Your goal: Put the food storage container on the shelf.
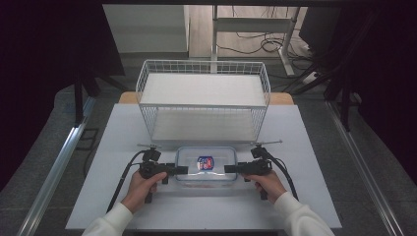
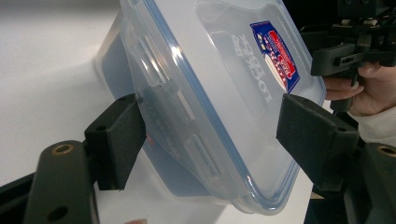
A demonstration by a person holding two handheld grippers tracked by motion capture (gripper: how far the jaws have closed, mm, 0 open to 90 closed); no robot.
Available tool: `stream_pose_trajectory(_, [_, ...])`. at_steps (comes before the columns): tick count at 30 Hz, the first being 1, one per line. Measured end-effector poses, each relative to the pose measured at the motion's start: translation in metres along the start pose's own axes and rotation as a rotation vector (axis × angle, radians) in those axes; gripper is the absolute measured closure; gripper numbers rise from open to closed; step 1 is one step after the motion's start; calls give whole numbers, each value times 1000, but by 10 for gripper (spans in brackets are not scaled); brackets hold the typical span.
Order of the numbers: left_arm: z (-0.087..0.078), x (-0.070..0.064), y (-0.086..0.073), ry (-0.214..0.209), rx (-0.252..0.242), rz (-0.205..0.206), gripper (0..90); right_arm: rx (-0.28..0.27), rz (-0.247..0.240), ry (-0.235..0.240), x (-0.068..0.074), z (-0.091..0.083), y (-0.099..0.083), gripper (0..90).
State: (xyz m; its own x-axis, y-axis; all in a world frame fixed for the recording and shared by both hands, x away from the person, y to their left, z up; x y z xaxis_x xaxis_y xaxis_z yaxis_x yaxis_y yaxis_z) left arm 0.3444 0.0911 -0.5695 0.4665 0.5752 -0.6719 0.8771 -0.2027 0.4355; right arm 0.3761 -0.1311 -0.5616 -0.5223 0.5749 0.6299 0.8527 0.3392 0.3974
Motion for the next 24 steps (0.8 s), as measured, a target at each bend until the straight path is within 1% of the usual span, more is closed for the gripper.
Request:
stream_pose_trajectory(1, [0,0,0,0,0,0,244,0,0,0,0,0,0,175])
stream_pose_trajectory(2, [0,0,0,-3,-1,-1,245,2,5,17,1,1,0,200])
stream_pose_trajectory(5, [0,0,0,-4,-1,-2,246,2,8,18,1,1,1,208])
stream_pose_trajectory(6, [0,0,0,-5,-4,-4,246,5,31,32,1,0,1,227])
stream_pose_trajectory(7, [0,0,0,-5,-4,-4,246,5,31,32,1,0,1,227])
stream_pose_trajectory(8, [1,0,0,-5,-10,-12,247,3,51,38,0,-2,1,263])
stream_pose_trajectory(9, [1,0,0,-5,-10,-12,246,3,51,38,0,-2,1,263])
stream_pose_trajectory(10, [1,0,0,-5,-10,-13,246,-6,56,38,0,-6,1,339])
stream_pose_trajectory(11, [1,0,0,-5,-10,-13,247,-6,56,38,0,-6,1,339])
stream_pose_trajectory(12, [1,-1,1,-4,-14,-11,248,-15,70,47,-1,-10,2,380])
stream_pose_trajectory(15, [1,0,0,-6,-12,-16,249,-25,80,57,-1,-10,2,381])
stream_pose_trajectory(21, [-1,0,0,-12,-17,-12,277,-30,81,53,0,-11,2,395])
stream_pose_trajectory(22, [-2,0,0,-14,-17,-12,287,-31,68,42,0,-11,1,398])
stream_pose_trajectory(24, [-4,-2,-1,-14,-25,-5,303,-33,63,35,2,-13,1,411])
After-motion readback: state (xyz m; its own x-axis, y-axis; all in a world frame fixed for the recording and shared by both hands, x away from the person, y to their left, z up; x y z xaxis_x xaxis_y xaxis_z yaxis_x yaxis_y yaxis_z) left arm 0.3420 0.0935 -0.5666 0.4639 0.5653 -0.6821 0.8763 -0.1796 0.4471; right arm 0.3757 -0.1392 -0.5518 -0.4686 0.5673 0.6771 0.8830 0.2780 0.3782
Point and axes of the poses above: each handheld gripper's, and its own axes: z roughly forward along the jaws, y roughly out of its top, x roughly to its left, the point moved 9 cm from there along z, roughly forward along the jaws, and after that the axes turned 11 degrees about x, right-handed, at the moved point
